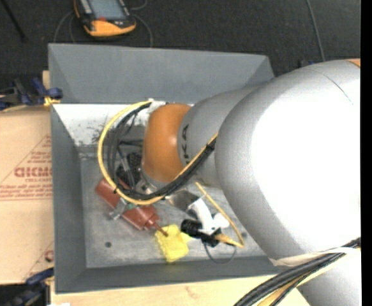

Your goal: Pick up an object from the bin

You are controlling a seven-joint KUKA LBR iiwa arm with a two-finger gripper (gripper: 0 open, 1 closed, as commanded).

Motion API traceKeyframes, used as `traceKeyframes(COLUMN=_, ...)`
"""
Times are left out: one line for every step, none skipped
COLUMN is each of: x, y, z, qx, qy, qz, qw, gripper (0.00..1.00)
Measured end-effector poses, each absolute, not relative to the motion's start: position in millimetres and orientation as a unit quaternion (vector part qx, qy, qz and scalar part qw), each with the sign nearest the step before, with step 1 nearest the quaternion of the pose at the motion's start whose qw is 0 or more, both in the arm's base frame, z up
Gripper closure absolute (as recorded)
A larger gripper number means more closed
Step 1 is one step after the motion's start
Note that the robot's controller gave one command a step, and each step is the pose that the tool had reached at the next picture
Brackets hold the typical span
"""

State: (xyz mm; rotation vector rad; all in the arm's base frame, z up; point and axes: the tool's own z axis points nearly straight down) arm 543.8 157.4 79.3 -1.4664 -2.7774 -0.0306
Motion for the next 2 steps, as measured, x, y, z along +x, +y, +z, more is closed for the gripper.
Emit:
traceKeyframes(x=543.1, y=157, z=82, qx=-0.467, qy=-0.884, qz=-0.009, qw=0.000, gripper=1.00)
traceKeyframes(x=541.9, y=154, z=96, qx=-0.466, qy=-0.885, qz=-0.002, qw=0.000, gripper=1.00)
